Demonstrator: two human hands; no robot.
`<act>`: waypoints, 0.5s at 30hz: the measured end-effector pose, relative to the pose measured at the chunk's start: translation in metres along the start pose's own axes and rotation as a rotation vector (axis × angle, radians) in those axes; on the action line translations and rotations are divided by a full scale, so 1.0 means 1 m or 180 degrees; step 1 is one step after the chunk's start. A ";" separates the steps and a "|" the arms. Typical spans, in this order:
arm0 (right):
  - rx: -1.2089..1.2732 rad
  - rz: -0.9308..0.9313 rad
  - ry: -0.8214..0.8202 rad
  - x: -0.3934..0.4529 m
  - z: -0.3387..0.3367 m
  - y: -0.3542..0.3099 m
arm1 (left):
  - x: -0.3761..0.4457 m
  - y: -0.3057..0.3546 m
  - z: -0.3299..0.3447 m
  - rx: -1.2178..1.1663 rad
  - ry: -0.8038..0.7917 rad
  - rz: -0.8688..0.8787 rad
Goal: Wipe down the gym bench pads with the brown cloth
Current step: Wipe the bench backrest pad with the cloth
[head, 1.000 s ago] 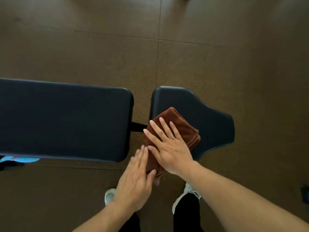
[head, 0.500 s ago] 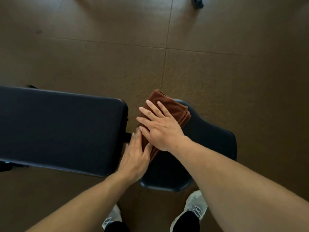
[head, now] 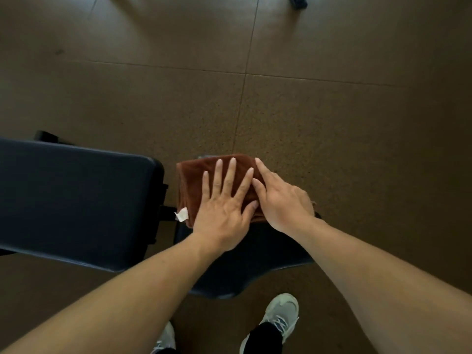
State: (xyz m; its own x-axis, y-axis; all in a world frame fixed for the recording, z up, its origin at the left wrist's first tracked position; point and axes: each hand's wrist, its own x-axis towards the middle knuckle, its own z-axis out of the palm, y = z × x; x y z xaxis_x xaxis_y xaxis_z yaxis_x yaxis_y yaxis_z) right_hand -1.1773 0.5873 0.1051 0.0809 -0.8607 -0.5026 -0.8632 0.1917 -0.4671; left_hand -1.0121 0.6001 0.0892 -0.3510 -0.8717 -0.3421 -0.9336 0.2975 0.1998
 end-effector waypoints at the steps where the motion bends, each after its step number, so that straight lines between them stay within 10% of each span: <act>1: -0.0083 -0.0023 0.0012 -0.010 -0.002 0.010 | -0.003 0.011 0.003 0.0029 -0.0051 0.0076; 15: -0.0932 -0.0083 0.0986 -0.114 0.086 0.039 | -0.106 0.032 0.040 -0.0142 -0.0262 0.0690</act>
State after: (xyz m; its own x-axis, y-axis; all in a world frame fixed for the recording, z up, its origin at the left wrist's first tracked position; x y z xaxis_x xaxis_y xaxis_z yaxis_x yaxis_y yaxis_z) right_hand -1.1776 0.7332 0.0818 -0.0105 -0.9731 -0.2301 -0.9715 0.0644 -0.2281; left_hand -1.0079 0.7172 0.0951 -0.5493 -0.7540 -0.3601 -0.8322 0.4552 0.3165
